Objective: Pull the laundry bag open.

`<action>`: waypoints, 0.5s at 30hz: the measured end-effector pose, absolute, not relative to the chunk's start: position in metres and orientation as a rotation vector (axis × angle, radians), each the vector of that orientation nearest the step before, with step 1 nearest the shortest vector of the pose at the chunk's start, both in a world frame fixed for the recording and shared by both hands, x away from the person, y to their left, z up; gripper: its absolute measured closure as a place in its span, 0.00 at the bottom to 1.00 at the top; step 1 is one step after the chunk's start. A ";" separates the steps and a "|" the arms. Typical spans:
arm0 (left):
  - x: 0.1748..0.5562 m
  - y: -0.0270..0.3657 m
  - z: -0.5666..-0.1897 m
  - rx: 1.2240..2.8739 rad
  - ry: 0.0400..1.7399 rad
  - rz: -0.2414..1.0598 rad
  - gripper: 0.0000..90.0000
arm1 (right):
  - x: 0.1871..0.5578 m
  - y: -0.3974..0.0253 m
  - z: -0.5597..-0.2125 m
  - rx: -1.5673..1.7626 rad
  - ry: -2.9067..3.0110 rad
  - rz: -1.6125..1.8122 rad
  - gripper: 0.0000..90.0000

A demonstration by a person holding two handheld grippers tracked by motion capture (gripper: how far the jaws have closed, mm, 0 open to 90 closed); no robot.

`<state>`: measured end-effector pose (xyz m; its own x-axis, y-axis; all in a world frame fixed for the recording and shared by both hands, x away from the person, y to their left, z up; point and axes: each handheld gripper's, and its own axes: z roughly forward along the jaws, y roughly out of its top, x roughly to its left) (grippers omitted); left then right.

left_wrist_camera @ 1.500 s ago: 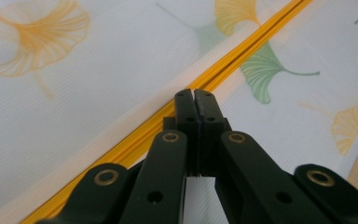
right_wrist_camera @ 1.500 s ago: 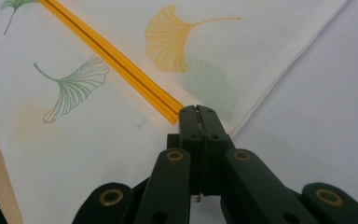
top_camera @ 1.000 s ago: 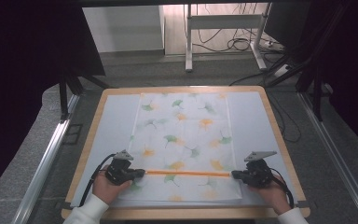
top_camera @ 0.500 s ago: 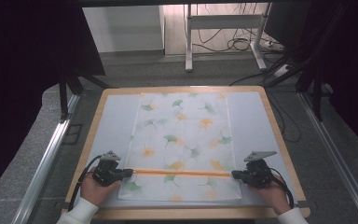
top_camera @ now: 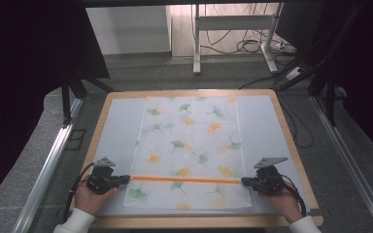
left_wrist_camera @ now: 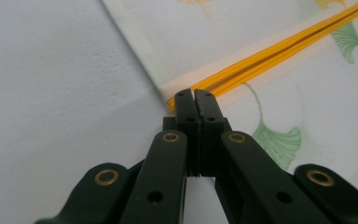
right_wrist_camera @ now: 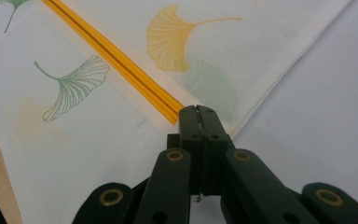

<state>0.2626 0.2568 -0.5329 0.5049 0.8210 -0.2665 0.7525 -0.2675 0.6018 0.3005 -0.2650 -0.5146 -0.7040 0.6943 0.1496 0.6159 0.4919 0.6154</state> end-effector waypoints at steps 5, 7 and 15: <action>0.262 0.257 -0.533 2.066 1.289 0.132 1.00 | 0.301 -0.265 -0.515 1.143 2.611 1.001 1.00; 0.261 0.257 -0.534 2.075 1.294 0.137 1.00 | 0.301 -0.265 -0.515 1.141 2.613 1.002 1.00; 0.261 0.258 -0.535 2.078 1.301 0.135 1.00 | 0.301 -0.265 -0.515 1.135 2.619 1.004 1.00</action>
